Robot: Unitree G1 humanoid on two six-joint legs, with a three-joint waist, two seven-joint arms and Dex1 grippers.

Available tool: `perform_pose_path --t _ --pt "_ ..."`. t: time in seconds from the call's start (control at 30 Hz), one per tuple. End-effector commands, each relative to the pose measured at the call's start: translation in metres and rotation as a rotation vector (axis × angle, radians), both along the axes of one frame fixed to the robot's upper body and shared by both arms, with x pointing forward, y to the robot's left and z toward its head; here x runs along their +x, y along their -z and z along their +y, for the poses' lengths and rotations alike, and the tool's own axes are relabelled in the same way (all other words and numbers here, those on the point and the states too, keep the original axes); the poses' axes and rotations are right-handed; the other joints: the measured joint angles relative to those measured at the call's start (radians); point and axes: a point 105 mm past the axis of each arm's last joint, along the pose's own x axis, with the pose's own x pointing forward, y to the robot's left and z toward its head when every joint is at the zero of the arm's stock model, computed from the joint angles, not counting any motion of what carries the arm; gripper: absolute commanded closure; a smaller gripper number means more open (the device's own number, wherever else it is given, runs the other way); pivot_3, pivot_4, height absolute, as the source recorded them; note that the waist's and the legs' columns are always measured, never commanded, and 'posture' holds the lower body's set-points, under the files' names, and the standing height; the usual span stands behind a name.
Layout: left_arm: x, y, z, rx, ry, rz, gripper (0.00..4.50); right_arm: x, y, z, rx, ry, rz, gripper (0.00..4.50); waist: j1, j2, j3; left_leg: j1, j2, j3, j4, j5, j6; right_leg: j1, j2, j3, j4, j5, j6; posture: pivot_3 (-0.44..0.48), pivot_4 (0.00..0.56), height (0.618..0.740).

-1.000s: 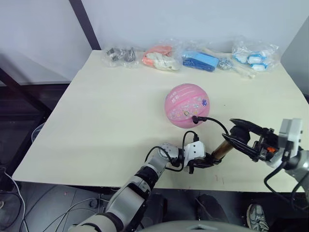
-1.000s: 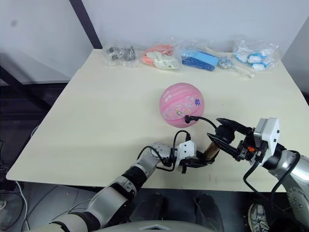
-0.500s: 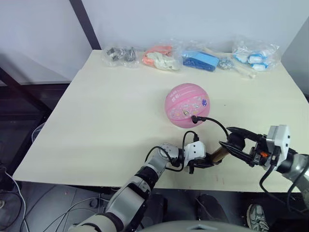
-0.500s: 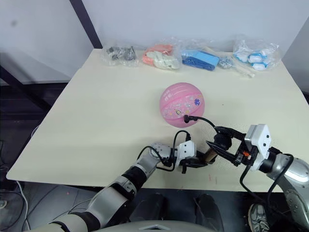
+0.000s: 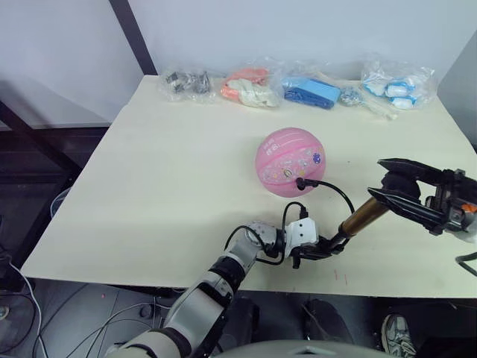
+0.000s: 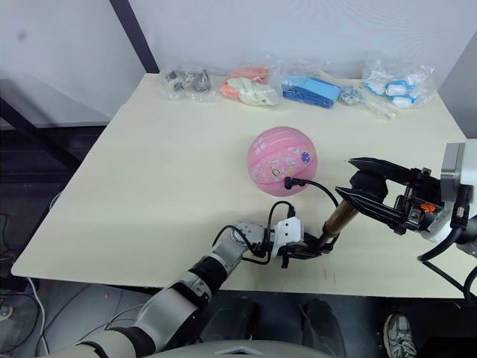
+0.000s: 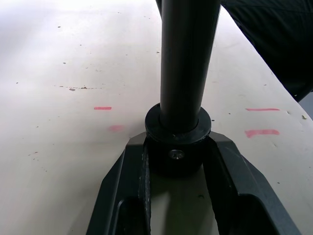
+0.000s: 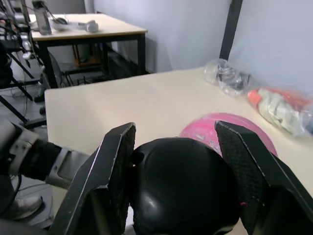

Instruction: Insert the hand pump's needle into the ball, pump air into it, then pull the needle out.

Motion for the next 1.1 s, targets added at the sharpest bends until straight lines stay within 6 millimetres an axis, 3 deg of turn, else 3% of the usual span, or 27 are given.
perform_pose_path --t 0.03,0.17,0.23,0.6,0.83,1.1 --pt "-0.010 0.024 0.010 0.077 -0.004 0.076 3.47 -0.007 -0.029 -0.004 0.024 -0.006 -0.094 2.34 0.000 0.000 0.000 0.000 0.000 0.000 0.000 0.000 0.000 0.000 0.000 0.000 0.000 0.000 0.000 0.000 0.150 0.740" --pt "-0.010 0.024 0.011 0.078 -0.004 0.079 3.47 -0.007 -0.038 -0.004 0.037 -0.006 -0.089 2.34 0.001 0.000 0.000 -0.001 0.000 0.000 0.000 0.000 0.000 -0.001 0.000 0.000 0.000 0.000 0.000 0.000 0.150 0.740" --pt "-0.010 0.025 0.011 0.078 -0.004 0.080 3.47 -0.008 -0.032 -0.003 0.030 -0.011 -0.063 2.34 0.001 0.000 0.000 -0.001 0.000 -0.001 0.000 0.000 0.000 -0.001 0.000 0.000 0.000 0.000 0.000 0.000 0.150 0.740" --pt "-0.013 0.025 0.011 0.074 0.000 0.077 3.47 0.000 0.028 0.012 -0.035 0.002 0.013 2.34 -0.001 0.000 -0.002 0.000 0.000 -0.001 0.000 0.000 0.000 -0.001 0.001 -0.001 0.001 0.000 0.000 0.000 0.150 0.740" --pt "-0.014 0.025 0.009 0.066 -0.008 0.079 3.47 0.004 0.077 0.020 -0.053 0.008 0.080 2.34 -0.002 -0.001 -0.003 0.001 0.000 -0.001 0.000 0.000 0.000 0.000 0.002 -0.001 0.001 0.000 0.000 0.000 0.150 0.740" --pt "-0.013 0.025 0.010 0.067 -0.016 0.079 3.47 0.008 0.115 0.025 -0.048 0.045 0.119 2.34 -0.003 -0.001 -0.004 0.008 0.000 -0.001 -0.001 0.000 0.000 0.004 0.002 0.000 0.001 0.000 0.000 0.000 0.150 0.740"
